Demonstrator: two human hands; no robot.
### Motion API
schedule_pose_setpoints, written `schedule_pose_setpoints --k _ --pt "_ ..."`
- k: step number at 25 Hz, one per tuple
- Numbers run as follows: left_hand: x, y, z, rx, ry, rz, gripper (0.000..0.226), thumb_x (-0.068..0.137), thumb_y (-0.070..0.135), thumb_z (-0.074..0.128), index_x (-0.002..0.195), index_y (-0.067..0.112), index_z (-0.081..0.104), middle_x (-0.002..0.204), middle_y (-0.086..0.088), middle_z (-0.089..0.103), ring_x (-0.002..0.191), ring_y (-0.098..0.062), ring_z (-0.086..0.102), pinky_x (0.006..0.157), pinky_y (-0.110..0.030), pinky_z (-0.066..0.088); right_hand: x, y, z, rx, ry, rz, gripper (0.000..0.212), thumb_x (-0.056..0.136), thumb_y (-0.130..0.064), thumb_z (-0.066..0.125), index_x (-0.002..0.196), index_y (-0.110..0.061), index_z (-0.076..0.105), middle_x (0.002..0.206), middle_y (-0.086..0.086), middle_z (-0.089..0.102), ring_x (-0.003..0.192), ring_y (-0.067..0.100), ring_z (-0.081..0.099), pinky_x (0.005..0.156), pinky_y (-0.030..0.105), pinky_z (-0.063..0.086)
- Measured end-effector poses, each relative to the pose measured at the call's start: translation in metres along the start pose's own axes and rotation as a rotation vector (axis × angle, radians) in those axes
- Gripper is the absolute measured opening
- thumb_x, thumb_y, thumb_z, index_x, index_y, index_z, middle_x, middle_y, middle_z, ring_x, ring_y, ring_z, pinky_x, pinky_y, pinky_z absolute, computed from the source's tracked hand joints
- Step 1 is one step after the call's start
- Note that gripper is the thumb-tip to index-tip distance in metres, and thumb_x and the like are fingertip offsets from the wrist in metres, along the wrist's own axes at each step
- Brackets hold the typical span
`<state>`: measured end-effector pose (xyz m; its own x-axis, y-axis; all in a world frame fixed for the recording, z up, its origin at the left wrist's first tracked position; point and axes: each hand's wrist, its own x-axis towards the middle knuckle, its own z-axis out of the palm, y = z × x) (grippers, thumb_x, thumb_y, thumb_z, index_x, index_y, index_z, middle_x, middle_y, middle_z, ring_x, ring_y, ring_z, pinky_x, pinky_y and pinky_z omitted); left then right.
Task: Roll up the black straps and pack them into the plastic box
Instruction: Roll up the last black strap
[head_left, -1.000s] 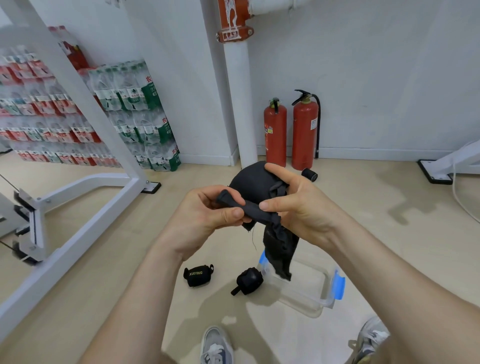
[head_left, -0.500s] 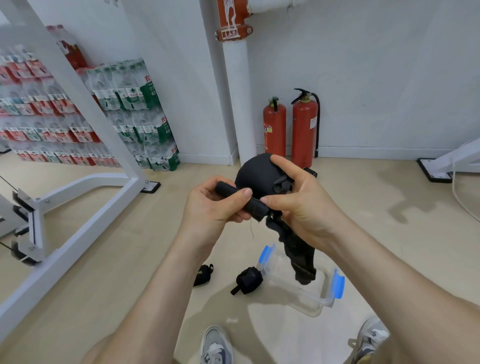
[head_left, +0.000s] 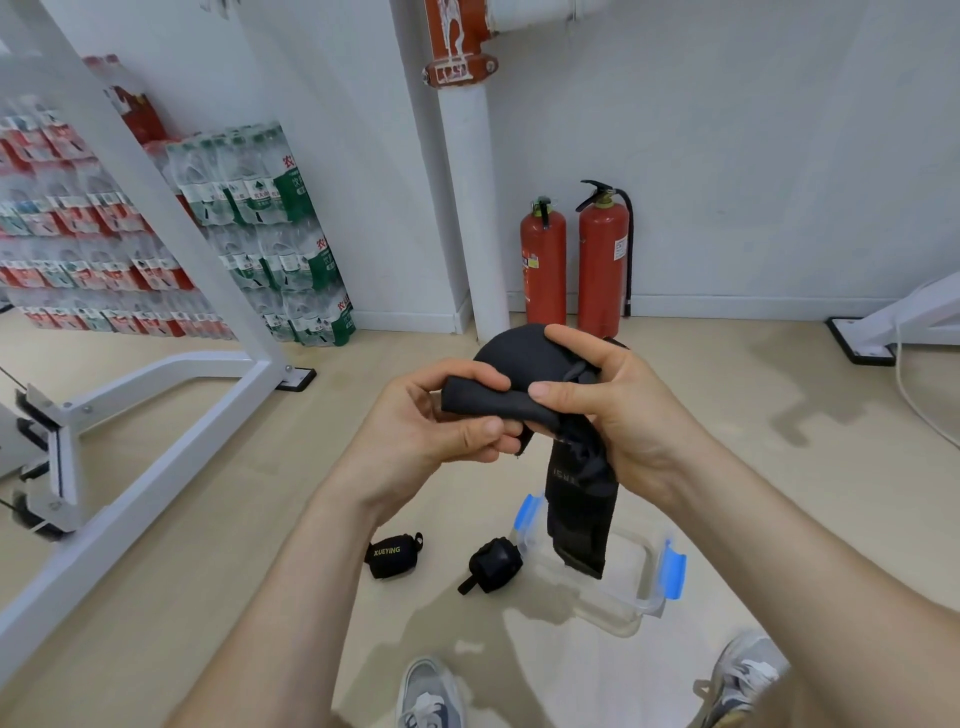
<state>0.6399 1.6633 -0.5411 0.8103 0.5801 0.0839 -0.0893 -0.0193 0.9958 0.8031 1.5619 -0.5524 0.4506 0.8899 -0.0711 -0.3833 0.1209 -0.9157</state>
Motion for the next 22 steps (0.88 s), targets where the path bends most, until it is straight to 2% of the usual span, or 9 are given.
schedule_pose_setpoints --k 2,4,7,9,11,14,16,19,22 --pt "0.001 0.001 -0.002 0.089 0.043 0.051 0.025 0.064 0.007 0.077 0.080 0.027 0.075 0.076 -0.011 0.075 0.060 -0.020 0.070 0.058 -0.023 0.054 -0.001 0.001 0.002 0.022 -0.015 0.029 0.067 0.077 0.010 0.071 0.137 -0.013 0.054 0.124 0.016 0.063 0.090 0.024 0.072 0.068 0.029 0.060" --pt "0.001 0.001 0.000 0.118 0.083 0.101 0.021 0.062 0.008 0.077 0.080 0.020 0.073 0.073 -0.009 0.073 0.057 -0.018 0.066 0.057 -0.022 0.051 0.000 0.003 0.005 0.039 -0.017 0.041 0.067 0.077 0.009 0.071 0.138 -0.012 0.052 0.124 0.016 0.063 0.089 0.024 0.072 0.066 0.027 0.059" --pt "0.001 0.002 0.001 0.118 0.091 0.141 0.022 0.063 0.004 0.076 0.082 0.009 0.067 0.070 -0.005 0.070 0.058 -0.016 0.064 0.059 -0.021 0.051 -0.001 0.005 0.007 0.114 -0.053 0.071 0.063 0.080 0.010 0.066 0.138 -0.010 0.052 0.118 0.015 0.066 0.084 0.025 0.073 0.070 0.033 0.062" --pt "0.002 0.001 0.000 0.112 0.060 0.132 0.023 0.065 0.003 0.083 0.079 0.012 0.068 0.073 -0.003 0.070 0.064 -0.016 0.065 0.064 -0.021 0.052 -0.002 0.007 0.009 0.171 -0.081 0.099 0.059 0.083 0.012 0.061 0.137 -0.010 0.052 0.117 0.016 0.067 0.087 0.029 0.073 0.076 0.038 0.062" --pt "0.002 -0.002 -0.001 0.111 0.003 0.116 0.020 0.068 0.008 0.083 0.076 0.022 0.070 0.077 -0.002 0.069 0.072 -0.016 0.066 0.068 -0.022 0.052 -0.002 0.009 0.009 0.194 -0.073 0.101 0.064 0.082 0.013 0.061 0.141 -0.009 0.048 0.121 0.016 0.067 0.101 0.031 0.071 0.079 0.041 0.061" --pt "0.002 -0.004 0.001 0.122 0.039 0.127 0.011 0.075 0.015 0.076 0.074 0.018 0.065 0.072 0.004 0.068 0.070 -0.013 0.064 0.070 -0.023 0.052 -0.001 0.008 0.009 0.183 -0.022 0.070 0.073 0.080 0.016 0.063 0.145 -0.010 0.043 0.124 0.016 0.064 0.090 0.026 0.072 0.057 0.030 0.058" --pt "0.002 -0.002 0.004 0.126 0.095 0.132 0.013 0.076 0.016 0.073 0.069 0.022 0.064 0.068 0.004 0.066 0.067 -0.012 0.063 0.067 -0.024 0.054 0.000 0.009 0.008 0.126 0.017 0.010 0.081 0.077 0.018 0.067 0.147 -0.013 0.041 0.127 0.013 0.060 0.096 0.025 0.072 0.066 0.030 0.060" --pt "0.005 -0.001 0.009 0.152 0.173 0.155 0.019 0.077 0.010 0.076 0.072 0.020 0.061 0.066 0.004 0.064 0.063 -0.015 0.062 0.061 -0.027 0.054 0.003 0.010 0.007 -0.062 0.069 -0.092 0.096 0.064 0.007 0.081 0.147 -0.023 0.043 0.137 0.010 0.055 0.112 0.026 0.067 0.090 0.042 0.058" --pt "0.007 -0.001 0.014 0.159 0.267 0.186 0.027 0.082 -0.005 0.073 0.076 0.014 0.056 0.062 0.004 0.058 0.057 -0.014 0.057 0.053 -0.024 0.049 -0.001 0.008 0.008 -0.111 0.038 -0.125 0.095 0.068 0.007 0.081 0.148 -0.026 0.041 0.140 0.006 0.052 0.113 0.023 0.066 0.096 0.045 0.055"
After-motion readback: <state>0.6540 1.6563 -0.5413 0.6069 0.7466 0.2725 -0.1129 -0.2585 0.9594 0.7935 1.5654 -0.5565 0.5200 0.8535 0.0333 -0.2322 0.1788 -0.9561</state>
